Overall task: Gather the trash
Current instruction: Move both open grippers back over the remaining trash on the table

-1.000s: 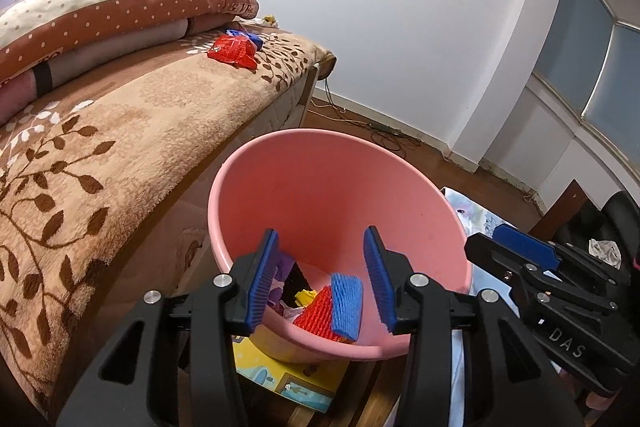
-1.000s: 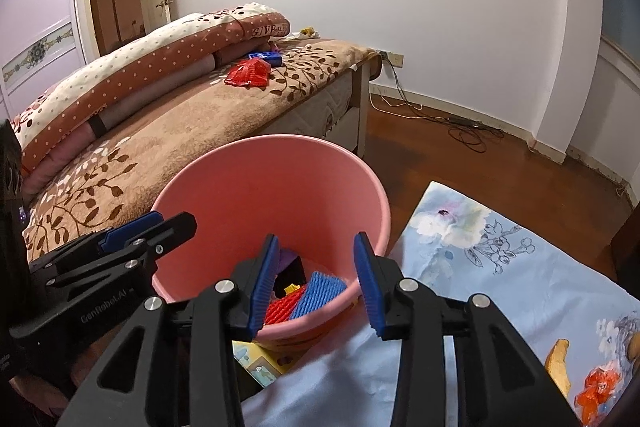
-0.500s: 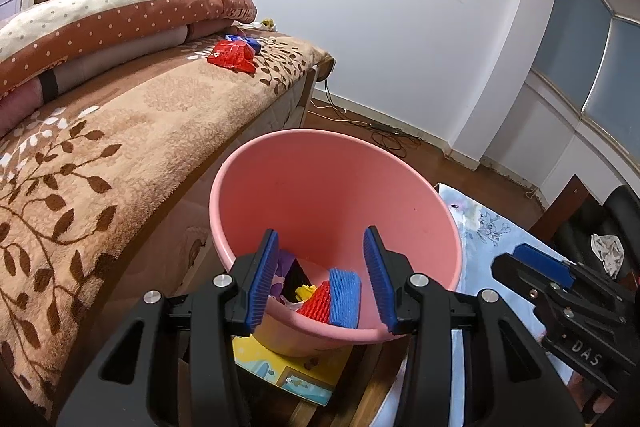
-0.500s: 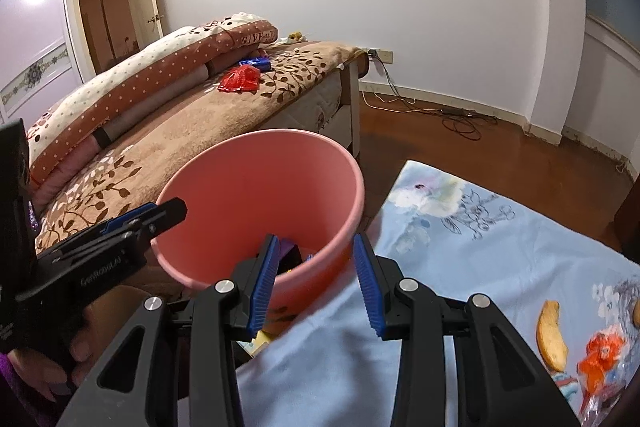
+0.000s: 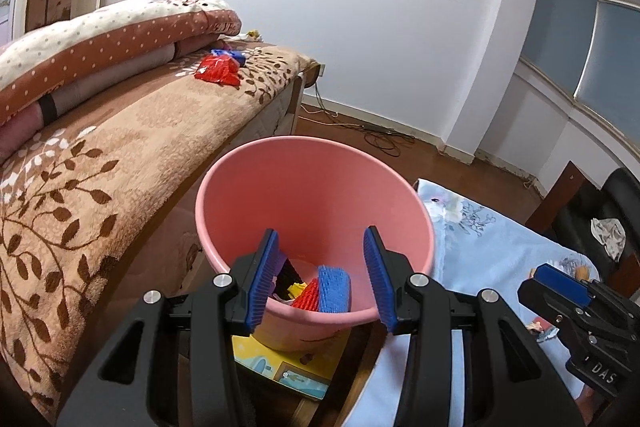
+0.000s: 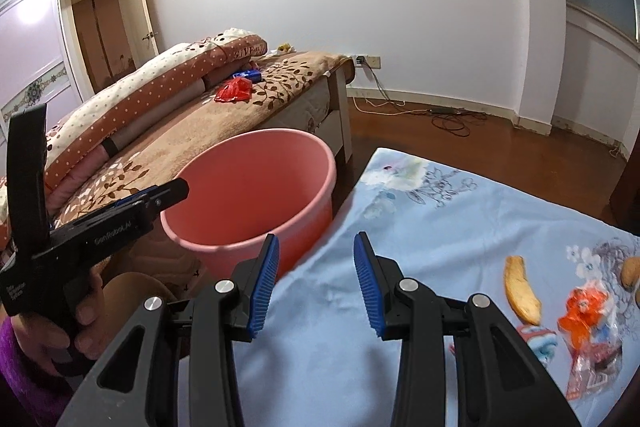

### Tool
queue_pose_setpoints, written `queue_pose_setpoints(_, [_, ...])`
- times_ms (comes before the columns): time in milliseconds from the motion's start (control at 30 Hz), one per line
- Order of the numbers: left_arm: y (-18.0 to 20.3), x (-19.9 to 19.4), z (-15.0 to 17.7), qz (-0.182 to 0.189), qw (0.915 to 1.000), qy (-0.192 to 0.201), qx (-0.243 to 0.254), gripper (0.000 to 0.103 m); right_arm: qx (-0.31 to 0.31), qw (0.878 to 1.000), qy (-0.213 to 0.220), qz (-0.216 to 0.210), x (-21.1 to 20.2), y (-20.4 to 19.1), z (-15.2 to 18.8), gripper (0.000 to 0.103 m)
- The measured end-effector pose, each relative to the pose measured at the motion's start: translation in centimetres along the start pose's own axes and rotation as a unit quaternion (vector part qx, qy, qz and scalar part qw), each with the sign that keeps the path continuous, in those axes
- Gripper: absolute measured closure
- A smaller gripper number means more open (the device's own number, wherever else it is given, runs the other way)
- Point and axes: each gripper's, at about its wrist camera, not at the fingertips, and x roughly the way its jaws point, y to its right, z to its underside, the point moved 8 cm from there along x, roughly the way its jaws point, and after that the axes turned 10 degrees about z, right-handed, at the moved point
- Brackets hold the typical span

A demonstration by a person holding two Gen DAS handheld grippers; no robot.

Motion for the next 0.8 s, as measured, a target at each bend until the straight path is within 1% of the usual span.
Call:
queue_pose_setpoints(267, [2.5, -0.9, 0.2, 0.011, 0.9995, 0.001, 0.030, 0.058, 0.021, 1.000, 0.006, 0.007, -2.2, 2.5, 1.2, 0.065])
queue_pose_setpoints(467, [4.9, -1.2, 0.7, 0.026, 0.9978, -0.002, 0.061, 0.058, 0.037, 0.999, 0.007, 0.024, -3.6, 4.9, 2.6, 0.065])
queue_pose_setpoints(800, [9.3, -0.8, 2.4, 0.063, 0.9918, -0.028, 0.108, 0.058, 0.076, 0.996, 0.002, 0.055, -5.3, 9.4, 4.9, 0.065])
